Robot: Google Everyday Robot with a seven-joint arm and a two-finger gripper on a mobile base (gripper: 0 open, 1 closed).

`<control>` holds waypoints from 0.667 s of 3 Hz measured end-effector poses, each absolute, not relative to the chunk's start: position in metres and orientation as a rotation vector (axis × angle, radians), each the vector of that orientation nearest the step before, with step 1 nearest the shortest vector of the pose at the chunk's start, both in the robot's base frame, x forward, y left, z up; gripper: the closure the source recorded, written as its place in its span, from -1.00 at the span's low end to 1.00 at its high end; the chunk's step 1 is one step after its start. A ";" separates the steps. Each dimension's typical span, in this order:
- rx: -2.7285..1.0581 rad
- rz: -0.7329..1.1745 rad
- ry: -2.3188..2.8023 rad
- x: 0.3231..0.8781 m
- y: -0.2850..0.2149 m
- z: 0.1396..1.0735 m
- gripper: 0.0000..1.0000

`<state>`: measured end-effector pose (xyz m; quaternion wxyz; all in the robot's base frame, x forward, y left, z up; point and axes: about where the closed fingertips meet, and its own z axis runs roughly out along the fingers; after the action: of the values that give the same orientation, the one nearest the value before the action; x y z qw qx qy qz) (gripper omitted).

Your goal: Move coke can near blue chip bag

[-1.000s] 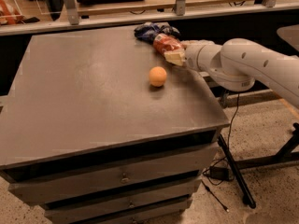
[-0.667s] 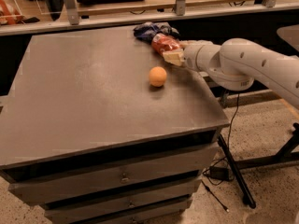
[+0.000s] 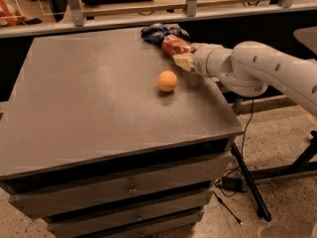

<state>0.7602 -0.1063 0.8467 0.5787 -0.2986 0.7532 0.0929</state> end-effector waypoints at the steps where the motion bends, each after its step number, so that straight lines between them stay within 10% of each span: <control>1: -0.702 0.224 1.748 0.754 -0.105 0.855 -1.00; 2: -0.709 0.227 1.724 0.745 -0.104 0.871 -1.00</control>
Offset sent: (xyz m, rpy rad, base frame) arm -0.0290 -0.0028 0.0435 0.0136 -0.0581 0.0272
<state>0.7447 -0.1039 0.8706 0.5906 -0.3048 0.7408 0.0975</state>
